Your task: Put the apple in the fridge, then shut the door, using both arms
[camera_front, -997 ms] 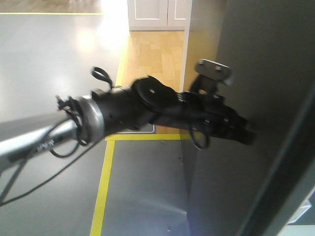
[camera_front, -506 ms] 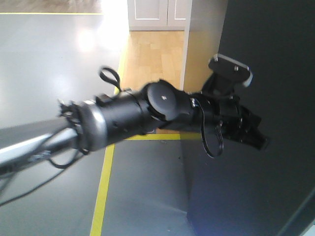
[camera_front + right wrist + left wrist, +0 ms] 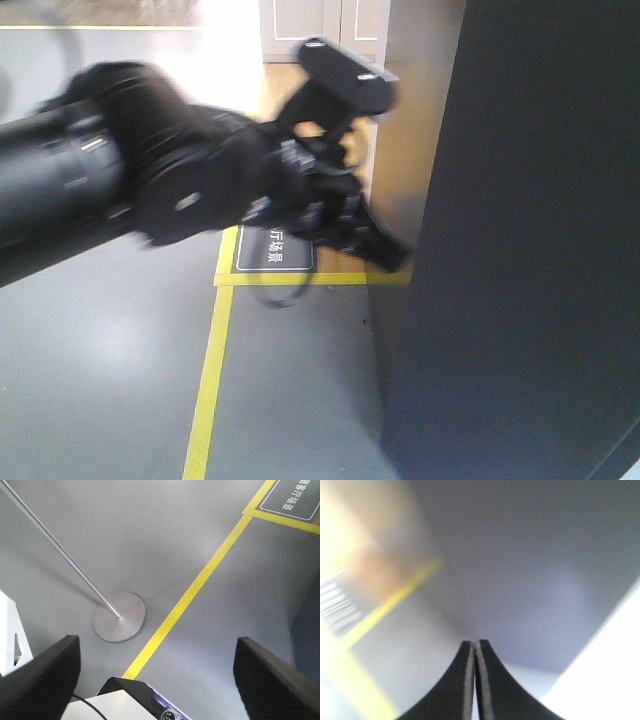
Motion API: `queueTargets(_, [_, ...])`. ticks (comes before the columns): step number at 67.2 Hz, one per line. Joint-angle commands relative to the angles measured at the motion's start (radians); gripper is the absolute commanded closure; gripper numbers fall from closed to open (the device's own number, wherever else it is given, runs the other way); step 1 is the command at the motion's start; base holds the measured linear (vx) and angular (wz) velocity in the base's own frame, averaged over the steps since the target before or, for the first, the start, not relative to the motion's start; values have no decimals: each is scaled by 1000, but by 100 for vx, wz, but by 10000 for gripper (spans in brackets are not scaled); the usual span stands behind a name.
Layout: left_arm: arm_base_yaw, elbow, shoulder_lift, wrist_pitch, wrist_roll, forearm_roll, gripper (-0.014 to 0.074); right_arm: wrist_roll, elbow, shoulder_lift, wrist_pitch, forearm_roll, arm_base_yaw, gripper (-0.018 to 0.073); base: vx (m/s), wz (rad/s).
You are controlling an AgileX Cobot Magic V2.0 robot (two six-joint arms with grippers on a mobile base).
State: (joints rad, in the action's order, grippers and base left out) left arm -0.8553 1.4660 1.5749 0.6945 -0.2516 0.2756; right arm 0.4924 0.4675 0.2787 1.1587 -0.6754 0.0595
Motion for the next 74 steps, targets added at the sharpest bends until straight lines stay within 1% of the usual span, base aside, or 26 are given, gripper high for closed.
queueTargets(1, [1,-90,-133,-47,-134,145,603,7,21,10,-36,-42,0,-35,0,0])
queueTargets(4, [4,-140,-177,-48,-175,183,603,7,21,10,-38,-42,0,-35,0,0])
queueTargets(8, [21,-208,-229,-48,-225,208,603,7,21,10,-41,-44,0,-35,0,0])
queueTargets(15, [72,-321,-328,-52,-268,208,603,7,21,10,-40,-45,0,-35,0,0])
queueTargets(21, [120,-425,-414,-74,-276,208,603,7,21,10,-40,-45,0,-35,0,0])
queueTargets(26, [146,-494,-474,-71,-278,208,603,7,21,10,-44,-44,0,-35,0,0])
queueTargets(35, [152,-588,-571,-51,-302,209,603,0,21,10,-78,-28,0,-26,0,0])
queueTargets(40, [152,-625,-607,-42,-305,210,603,-50,23,26,-107,23,0,6,0,0])
queueTargets(44, [152,-640,-626,-40,-305,227,603,-101,33,46,-115,89,0,55,0,0])
queueTargets(50, [152,-641,-629,-33,-305,232,603,-171,70,94,-108,196,0,165,0,0])
queueTargets(58, [152,-640,-624,-29,-305,231,603,-180,139,143,-101,274,0,361,0,0])
queueTargets(59, [152,-640,-624,-29,-305,231,603,-180,147,148,-102,280,0,398,0,0])
queueTargets(66, [152,-640,-625,-29,-305,231,603,-184,197,187,-126,334,0,564,0,0])
queueTargets(67, [152,-640,-625,-29,-305,231,603,-188,200,192,-131,341,0,578,0,0])
queueTargets(72, [152,-640,-625,-29,-305,231,603,-223,215,223,-168,386,0,571,0,0])
queueTargets(74, [152,-640,-625,-29,-305,231,603,-241,217,236,-186,419,0,569,0,0])
